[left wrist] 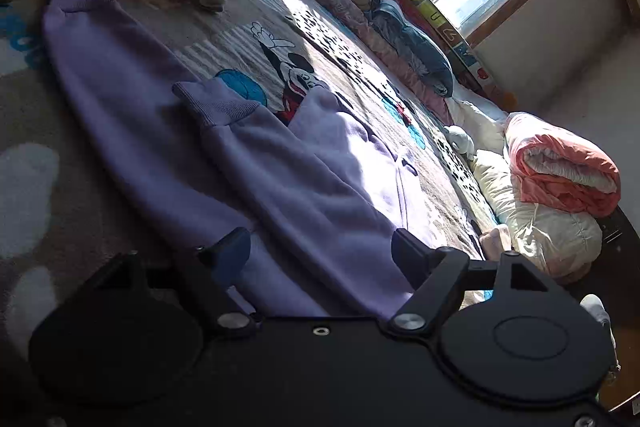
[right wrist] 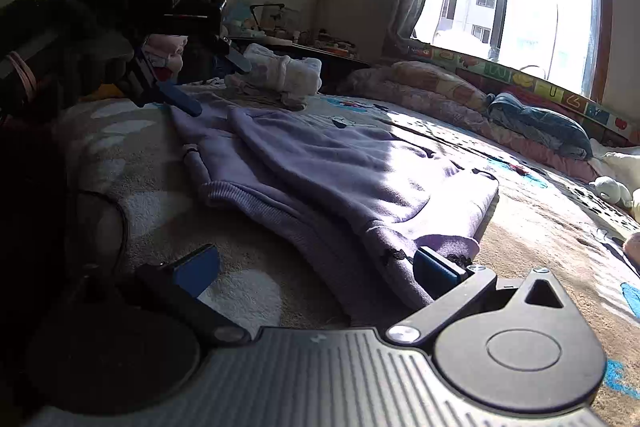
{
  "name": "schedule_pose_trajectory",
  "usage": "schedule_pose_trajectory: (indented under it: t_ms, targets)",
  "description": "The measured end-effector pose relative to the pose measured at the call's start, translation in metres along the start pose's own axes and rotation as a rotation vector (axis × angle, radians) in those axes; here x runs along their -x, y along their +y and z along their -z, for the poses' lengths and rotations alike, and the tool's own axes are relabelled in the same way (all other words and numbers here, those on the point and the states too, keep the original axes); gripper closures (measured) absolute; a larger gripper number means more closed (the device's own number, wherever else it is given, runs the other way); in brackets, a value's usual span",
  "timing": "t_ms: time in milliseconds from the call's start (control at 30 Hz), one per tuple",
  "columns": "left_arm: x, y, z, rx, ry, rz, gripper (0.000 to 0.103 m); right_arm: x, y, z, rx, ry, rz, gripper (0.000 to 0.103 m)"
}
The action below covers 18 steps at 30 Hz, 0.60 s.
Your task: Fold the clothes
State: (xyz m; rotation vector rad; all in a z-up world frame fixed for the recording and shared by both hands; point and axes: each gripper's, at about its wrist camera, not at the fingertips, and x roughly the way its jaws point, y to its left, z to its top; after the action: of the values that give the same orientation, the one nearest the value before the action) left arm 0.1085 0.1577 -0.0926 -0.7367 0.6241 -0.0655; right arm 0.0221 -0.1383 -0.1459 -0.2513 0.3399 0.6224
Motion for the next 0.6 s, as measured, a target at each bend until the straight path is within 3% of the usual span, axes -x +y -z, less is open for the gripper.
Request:
schedule_pose_trajectory:
  t_ms: [133, 267, 467, 600]
  targets:
    - [-0.01, 0.018, -0.006, 0.109, -0.02, -0.03, 0.027, -0.009, -0.007, 0.01, -0.063, 0.052, -0.042, 0.0]
    - [-0.018, 0.031, -0.015, 0.179, -0.047, -0.043, 0.028, -0.005, -0.008, 0.01, -0.081, 0.041, -0.049, 0.0]
    - [-0.033, 0.033, -0.034, 0.151, -0.051, -0.082, 0.033, 0.0, -0.009, 0.007, -0.086, 0.005, -0.033, 0.0]
    - [-0.044, 0.04, -0.04, 0.155, -0.031, -0.131, 0.047, -0.002, -0.012, 0.007, -0.098, -0.011, -0.012, 0.001]
